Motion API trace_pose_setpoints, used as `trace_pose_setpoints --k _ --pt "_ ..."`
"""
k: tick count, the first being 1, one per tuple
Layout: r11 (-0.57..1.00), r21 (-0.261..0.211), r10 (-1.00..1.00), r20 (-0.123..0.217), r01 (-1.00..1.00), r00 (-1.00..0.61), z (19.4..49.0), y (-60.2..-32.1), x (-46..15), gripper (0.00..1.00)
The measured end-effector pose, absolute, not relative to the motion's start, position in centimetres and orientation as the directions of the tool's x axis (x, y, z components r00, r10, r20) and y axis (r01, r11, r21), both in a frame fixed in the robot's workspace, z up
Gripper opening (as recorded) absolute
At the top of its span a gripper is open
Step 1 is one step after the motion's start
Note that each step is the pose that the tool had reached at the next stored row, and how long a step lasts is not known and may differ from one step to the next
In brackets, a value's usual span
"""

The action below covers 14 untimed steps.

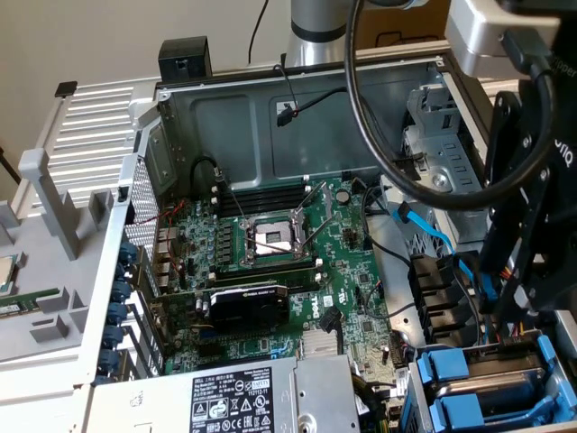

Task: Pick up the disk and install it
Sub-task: 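Insert the first disk wire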

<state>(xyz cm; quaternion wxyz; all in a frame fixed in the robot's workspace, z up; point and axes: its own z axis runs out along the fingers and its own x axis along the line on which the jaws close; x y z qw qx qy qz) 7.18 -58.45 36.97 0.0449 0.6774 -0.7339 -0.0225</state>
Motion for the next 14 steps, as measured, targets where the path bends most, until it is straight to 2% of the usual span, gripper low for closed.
trace_pose_setpoints --k 14 --pt "0.082 0.091 -0.996 0.043 -0.992 -0.078 36.47 -58.35 7.18 0.45"
